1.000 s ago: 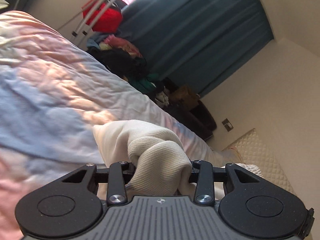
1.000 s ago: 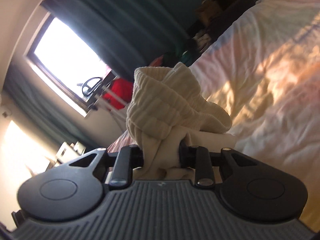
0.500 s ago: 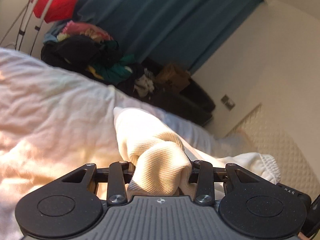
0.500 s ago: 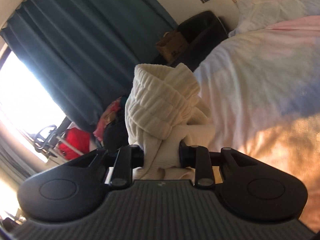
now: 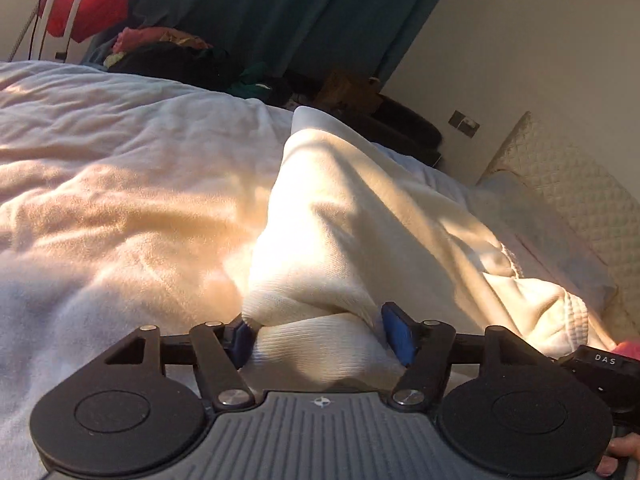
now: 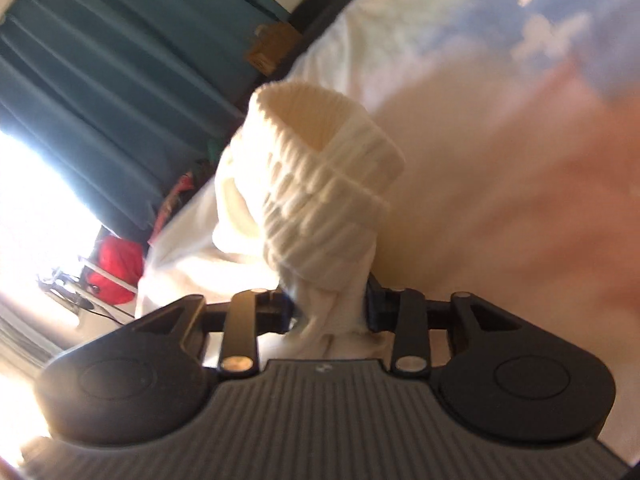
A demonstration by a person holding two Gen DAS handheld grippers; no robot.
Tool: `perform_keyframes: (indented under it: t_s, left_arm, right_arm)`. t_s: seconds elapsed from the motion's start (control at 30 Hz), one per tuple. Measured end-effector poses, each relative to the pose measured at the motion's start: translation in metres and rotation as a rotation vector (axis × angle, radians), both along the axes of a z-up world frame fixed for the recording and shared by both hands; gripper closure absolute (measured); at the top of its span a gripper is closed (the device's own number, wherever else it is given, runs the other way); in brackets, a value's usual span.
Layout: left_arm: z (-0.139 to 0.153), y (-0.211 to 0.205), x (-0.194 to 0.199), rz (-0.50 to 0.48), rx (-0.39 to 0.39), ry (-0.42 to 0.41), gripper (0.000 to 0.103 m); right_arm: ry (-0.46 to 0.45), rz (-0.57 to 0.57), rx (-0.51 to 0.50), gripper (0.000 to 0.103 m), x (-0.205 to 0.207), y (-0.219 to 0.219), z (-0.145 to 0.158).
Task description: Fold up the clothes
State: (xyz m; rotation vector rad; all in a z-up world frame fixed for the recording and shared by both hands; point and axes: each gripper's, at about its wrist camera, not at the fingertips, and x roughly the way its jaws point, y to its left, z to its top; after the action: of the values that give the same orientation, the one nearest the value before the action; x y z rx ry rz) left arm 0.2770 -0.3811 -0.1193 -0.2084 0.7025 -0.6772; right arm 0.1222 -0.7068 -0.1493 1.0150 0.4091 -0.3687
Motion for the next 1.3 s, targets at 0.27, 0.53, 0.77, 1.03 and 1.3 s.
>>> perform_keyframes:
  t_s: [0.27, 0.53, 0.77, 1.03, 1.3]
  left_arm:
    - [0.075, 0.013, -0.045, 0.026, 0.117, -0.010, 0.022]
    - [0.187, 0.042, -0.123, 0.024, 0.115, -0.174, 0.016]
    - [0.265, 0.073, -0.198, -0.001, 0.122, -0.314, 0.002]
    - [0.313, 0.097, -0.280, -0.022, 0.168, -0.430, 0.000]
    - [0.313, 0.120, -0.337, 0.006, 0.187, -0.516, 0.000]
  right_arm:
    - [0.164, -0.029, 0.052, 0.062, -0.039, 0.017, 0.060]
    - [0.071, 0.039, -0.056, 0.062, -0.088, 0.035, 0.146]
    - [0.004, 0.117, -0.202, 0.061, -0.124, 0.064, 0.211]
    - [-0.061, 0.173, -0.500, 0.011, -0.167, 0.122, 0.272]
    - [-0.073, 0.167, -0.685, 0.012, -0.198, 0.178, 0.286]
